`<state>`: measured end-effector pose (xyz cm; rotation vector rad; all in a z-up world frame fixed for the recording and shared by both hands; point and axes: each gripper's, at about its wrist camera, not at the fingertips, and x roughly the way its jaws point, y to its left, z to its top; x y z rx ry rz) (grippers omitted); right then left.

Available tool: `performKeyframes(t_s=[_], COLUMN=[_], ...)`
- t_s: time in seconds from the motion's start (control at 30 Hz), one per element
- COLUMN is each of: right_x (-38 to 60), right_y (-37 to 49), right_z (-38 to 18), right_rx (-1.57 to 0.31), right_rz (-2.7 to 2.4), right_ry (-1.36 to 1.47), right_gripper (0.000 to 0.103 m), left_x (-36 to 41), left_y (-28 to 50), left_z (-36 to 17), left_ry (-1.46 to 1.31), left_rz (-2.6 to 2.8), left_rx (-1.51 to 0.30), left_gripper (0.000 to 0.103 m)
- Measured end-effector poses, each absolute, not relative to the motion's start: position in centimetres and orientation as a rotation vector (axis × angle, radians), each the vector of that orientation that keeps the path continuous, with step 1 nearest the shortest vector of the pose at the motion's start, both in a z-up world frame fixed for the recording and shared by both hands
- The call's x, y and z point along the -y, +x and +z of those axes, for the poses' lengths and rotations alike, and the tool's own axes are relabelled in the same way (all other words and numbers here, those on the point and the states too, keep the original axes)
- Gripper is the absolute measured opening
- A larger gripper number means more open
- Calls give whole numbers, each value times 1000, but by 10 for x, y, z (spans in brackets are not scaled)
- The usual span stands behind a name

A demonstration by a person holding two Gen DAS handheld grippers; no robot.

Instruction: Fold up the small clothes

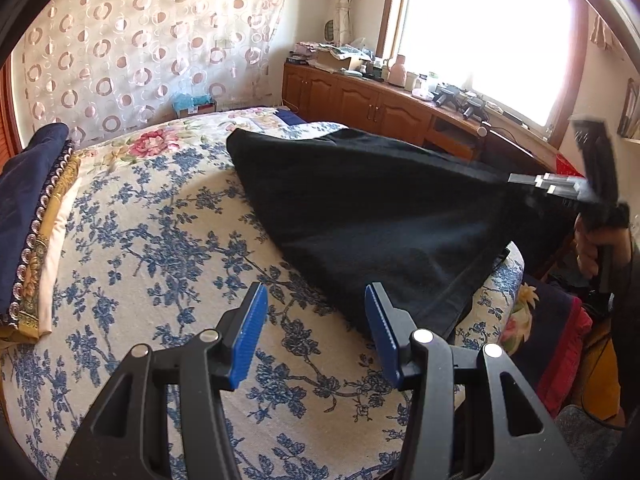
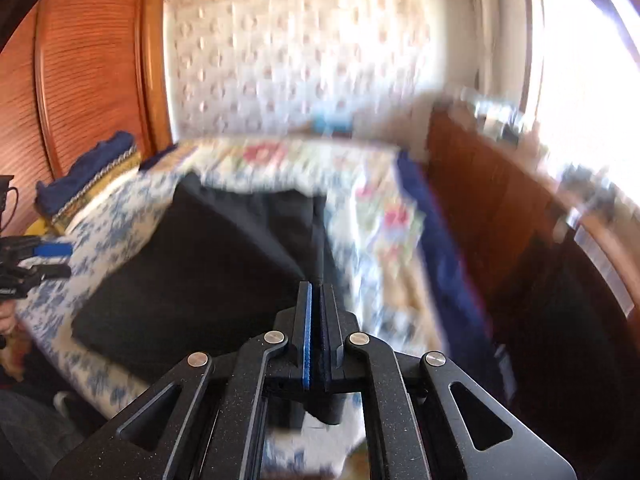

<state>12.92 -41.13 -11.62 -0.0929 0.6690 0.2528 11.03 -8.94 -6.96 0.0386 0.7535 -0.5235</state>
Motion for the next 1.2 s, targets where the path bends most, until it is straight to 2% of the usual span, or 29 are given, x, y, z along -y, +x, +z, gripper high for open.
performKeyframes(t_s=[0.07, 0.13, 0.17, 0.2, 0.23, 0.47, 0.77, 1.0, 1.1, 1.2], right_x=[410, 407, 405, 405, 405, 397, 363, 353, 347, 350], right_y=[133, 135, 137, 140, 143, 211, 338, 392, 392, 376], right_z=[-140, -151, -154, -153, -149, -113, -131, -162, -163, -144], right_rx=[-742, -777, -782, -775, -760, -661, -735, -862, -858, -755], right_rz=[239, 247, 242, 230, 228, 269, 336, 413, 473, 488], right_ry=[-123, -134, -135, -134, -126, -113, -166, -150, -150, -150], right_gripper=[1, 8, 12, 24, 31, 36, 39, 39, 4, 2], left_x=[92, 93, 95, 96, 97, 106, 109, 107, 107, 109], left_y=[111, 114, 117, 121, 125, 172, 218, 231, 232, 230], left_z=[-71, -71, -71, -70, -70, -63, -79, -91, -93, -92], left_ry=[35, 32, 33, 34, 34, 54, 27, 21, 23, 22], left_rz=[-534, -542, -545, -550, -551, -515, -480, -478, -484, -494], left_rx=[-758, -761, -763, -765, -762, -736, -786, -815, -818, -814], left_gripper=[50, 50, 50, 53, 62, 63, 63, 63, 63, 63])
